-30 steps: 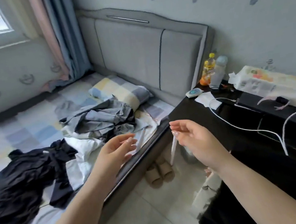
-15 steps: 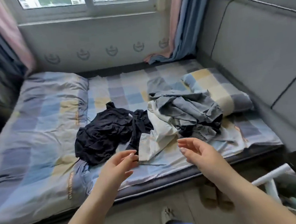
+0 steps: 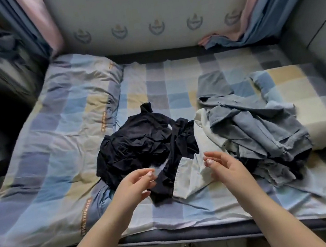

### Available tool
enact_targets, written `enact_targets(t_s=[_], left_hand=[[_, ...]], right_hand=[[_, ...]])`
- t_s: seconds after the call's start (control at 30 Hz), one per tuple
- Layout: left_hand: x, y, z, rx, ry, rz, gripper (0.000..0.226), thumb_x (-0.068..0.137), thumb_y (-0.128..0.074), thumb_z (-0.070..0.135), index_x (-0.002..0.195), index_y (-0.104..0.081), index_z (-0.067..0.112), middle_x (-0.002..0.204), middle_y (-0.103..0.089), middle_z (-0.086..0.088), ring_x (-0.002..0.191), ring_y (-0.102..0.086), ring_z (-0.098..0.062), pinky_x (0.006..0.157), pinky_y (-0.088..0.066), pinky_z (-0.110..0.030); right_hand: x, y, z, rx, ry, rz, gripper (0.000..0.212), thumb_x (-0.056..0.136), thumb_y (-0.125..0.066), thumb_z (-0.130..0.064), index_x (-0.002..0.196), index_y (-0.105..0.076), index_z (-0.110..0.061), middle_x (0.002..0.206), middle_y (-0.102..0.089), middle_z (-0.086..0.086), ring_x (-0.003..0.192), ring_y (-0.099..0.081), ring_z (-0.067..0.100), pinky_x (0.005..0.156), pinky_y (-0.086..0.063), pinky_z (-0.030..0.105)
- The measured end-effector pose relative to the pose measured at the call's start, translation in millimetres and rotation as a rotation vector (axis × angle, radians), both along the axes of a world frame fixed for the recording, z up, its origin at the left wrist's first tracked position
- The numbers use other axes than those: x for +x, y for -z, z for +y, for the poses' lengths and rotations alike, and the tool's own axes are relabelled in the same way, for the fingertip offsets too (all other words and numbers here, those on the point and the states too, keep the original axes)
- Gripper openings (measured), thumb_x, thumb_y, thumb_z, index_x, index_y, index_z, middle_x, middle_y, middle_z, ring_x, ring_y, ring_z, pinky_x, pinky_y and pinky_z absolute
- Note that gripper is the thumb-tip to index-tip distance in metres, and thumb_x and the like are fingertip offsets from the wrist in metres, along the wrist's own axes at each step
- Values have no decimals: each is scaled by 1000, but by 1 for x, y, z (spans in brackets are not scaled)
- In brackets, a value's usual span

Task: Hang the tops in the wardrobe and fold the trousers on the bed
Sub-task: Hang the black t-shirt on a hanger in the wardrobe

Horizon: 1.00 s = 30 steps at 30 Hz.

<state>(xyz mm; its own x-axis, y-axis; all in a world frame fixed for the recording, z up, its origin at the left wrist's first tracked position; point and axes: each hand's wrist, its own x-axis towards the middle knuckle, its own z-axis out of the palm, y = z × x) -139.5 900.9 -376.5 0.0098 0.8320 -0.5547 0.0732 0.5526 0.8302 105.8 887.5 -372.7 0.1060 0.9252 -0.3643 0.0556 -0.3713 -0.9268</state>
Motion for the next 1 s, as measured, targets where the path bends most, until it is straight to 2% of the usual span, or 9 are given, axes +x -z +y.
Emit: enact_targets(t_s=[0.13, 0.33, 0.43, 0.57, 0.7, 0.87, 0.93, 1.0], left_hand=[[6, 26, 41, -62, -12, 5, 15, 94, -59, 27, 104, -69, 24, 97, -74, 6, 88, -69, -5, 84, -51, -28], [-6, 62, 76, -165, -64, 47, 13, 93, -60, 25, 101, -70, 24, 99, -74, 3, 92, -68, -10, 92, -50, -35], [-18, 83, 96, -211, -73, 72, 12, 92, -61, 24, 96, -72, 25, 95, -75, 5, 92, -68, -10, 91, -50, -34], [-39, 114, 132, -240, -83, 104, 13, 93, -60, 25, 100, -70, 25, 92, -75, 8, 93, -68, -11, 85, -50, -30], [-69, 149, 177, -235, -113, 132, 13, 94, -58, 23, 100, -69, 24, 95, -74, 5, 85, -67, -7, 76, -49, -24], [-116, 205, 229, -237, -118, 178, 13, 96, -55, 25, 100, -68, 26, 96, -73, 8, 89, -67, -6, 79, -49, -25], [-138, 233, 248, -238, -134, 193, 13, 96, -55, 26, 101, -67, 25, 97, -72, 7, 89, -66, -7, 80, -49, -26], [-160, 262, 269, -236, -176, 196, 13, 96, -54, 25, 100, -66, 24, 97, -71, 6, 88, -65, -6, 78, -49, -24]], right_hand=[[8, 34, 50, -56, 5, 11, 17, 92, -60, -24, 105, -66, -32, 106, -69, -15, 100, -62, -4, 87, -48, 24], [4, 80, 99, -160, -10, 29, 15, 91, -60, -26, 101, -68, -35, 103, -69, -18, 99, -62, -2, 85, -49, 23], [-5, 104, 121, -205, -23, 31, 16, 92, -59, -24, 101, -67, -34, 107, -68, -16, 101, -62, -1, 89, -49, 27], [-25, 132, 154, -237, -51, 21, 15, 92, -60, -24, 102, -67, -33, 106, -69, -13, 103, -62, 0, 94, -50, 32], [-65, 165, 198, -239, -118, -2, 14, 92, -59, -26, 101, -66, -34, 105, -68, -15, 102, -61, -1, 92, -49, 29], [-135, 218, 261, -185, -246, -72, 14, 93, -56, -31, 101, -64, -39, 101, -67, -20, 93, -60, -10, 82, -46, 16], [-168, 245, 289, -159, -318, -123, 14, 93, -55, -32, 103, -63, -37, 100, -66, -20, 93, -59, -9, 78, -43, 12], [-203, 275, 317, -125, -382, -171, 15, 93, -54, -32, 104, -63, -35, 100, -65, -20, 95, -58, -5, 79, -42, 14]])
